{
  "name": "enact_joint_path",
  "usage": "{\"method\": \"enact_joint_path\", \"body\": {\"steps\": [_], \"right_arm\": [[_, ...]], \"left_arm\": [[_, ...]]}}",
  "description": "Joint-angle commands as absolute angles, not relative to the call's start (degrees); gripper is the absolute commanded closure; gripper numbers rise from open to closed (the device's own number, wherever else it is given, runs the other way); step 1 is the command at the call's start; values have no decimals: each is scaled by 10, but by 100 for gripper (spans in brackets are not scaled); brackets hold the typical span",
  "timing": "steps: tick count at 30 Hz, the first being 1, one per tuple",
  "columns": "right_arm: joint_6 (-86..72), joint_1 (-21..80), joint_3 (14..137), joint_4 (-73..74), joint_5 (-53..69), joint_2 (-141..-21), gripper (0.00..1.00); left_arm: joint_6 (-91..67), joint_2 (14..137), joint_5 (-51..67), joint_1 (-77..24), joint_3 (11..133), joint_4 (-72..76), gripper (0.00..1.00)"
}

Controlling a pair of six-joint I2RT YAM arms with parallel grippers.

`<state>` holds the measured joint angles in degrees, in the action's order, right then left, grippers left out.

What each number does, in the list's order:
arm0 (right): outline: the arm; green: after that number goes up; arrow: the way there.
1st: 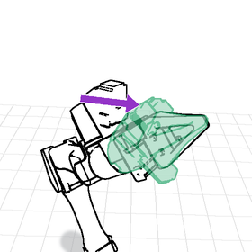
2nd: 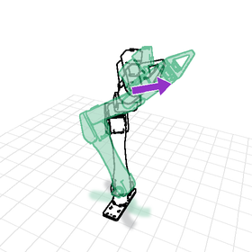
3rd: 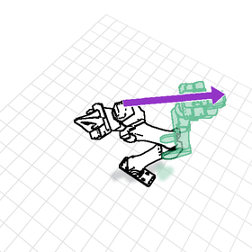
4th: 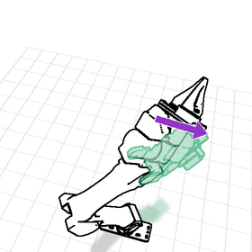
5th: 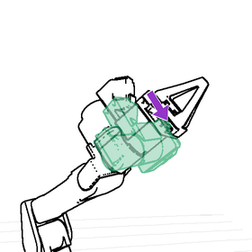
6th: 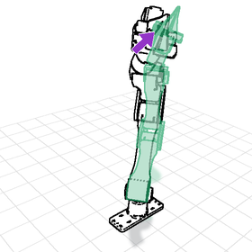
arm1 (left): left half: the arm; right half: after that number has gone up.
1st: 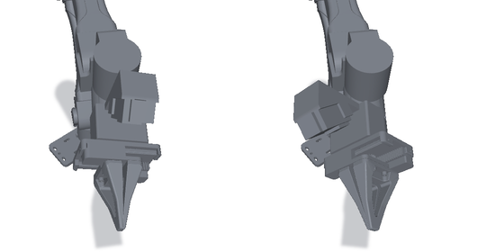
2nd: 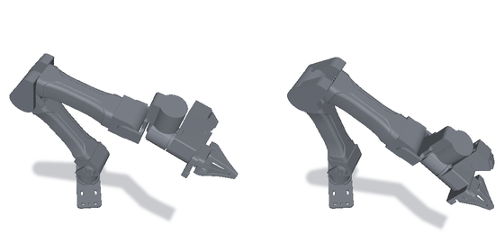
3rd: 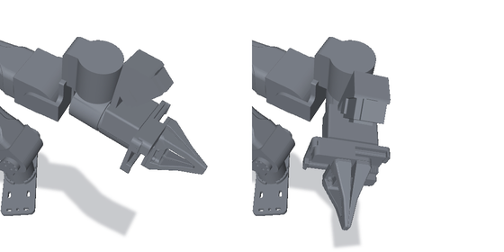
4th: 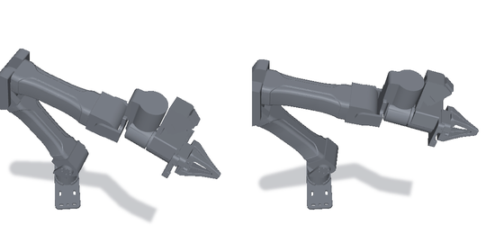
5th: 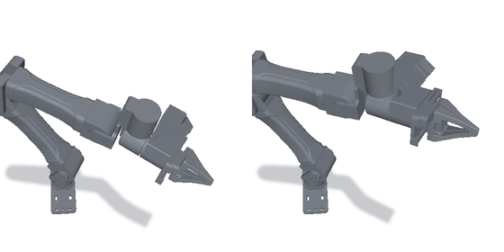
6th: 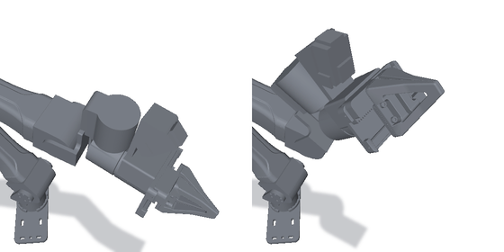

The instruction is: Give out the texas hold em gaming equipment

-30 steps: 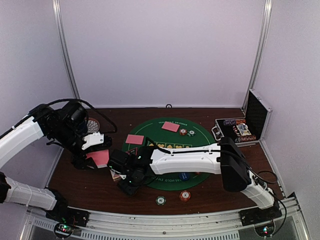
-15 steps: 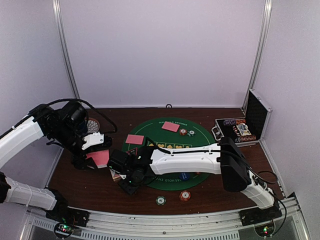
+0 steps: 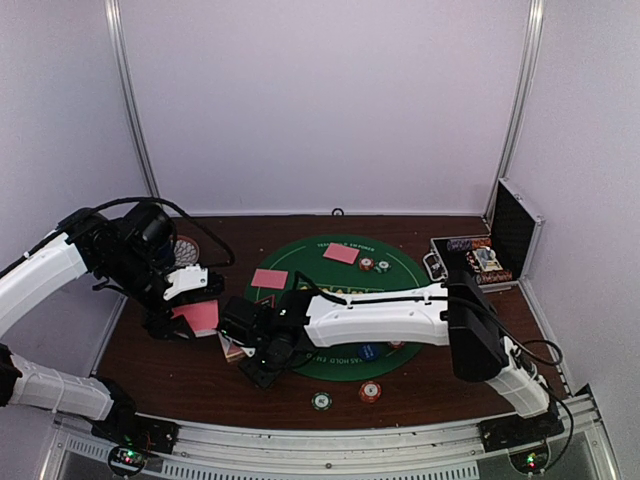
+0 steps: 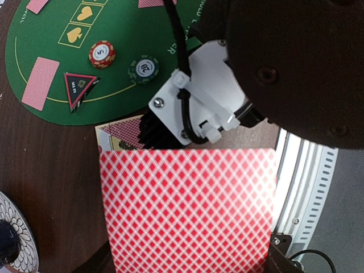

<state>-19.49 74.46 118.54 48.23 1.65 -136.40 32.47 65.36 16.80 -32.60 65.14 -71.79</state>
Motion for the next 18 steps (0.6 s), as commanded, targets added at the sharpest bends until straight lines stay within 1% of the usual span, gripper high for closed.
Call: {"method": "enact_joint_path", "body": {"steps": [1, 3, 6, 18], "right_arm": [[-195, 744, 1185, 477, 12, -1336, 55], [-195, 744, 1186, 479, 12, -1342, 51], [-196, 744, 1186, 480, 12, -1349, 49], [-195, 743, 1187, 481, 11, -1355, 50]], "left_arm": [[325, 658, 184, -322, 668, -719, 100], [325, 657, 182, -322, 668, -721, 100], [326, 655, 180, -322, 667, -721, 100], [326, 656, 181, -323, 669, -720, 100]]}}
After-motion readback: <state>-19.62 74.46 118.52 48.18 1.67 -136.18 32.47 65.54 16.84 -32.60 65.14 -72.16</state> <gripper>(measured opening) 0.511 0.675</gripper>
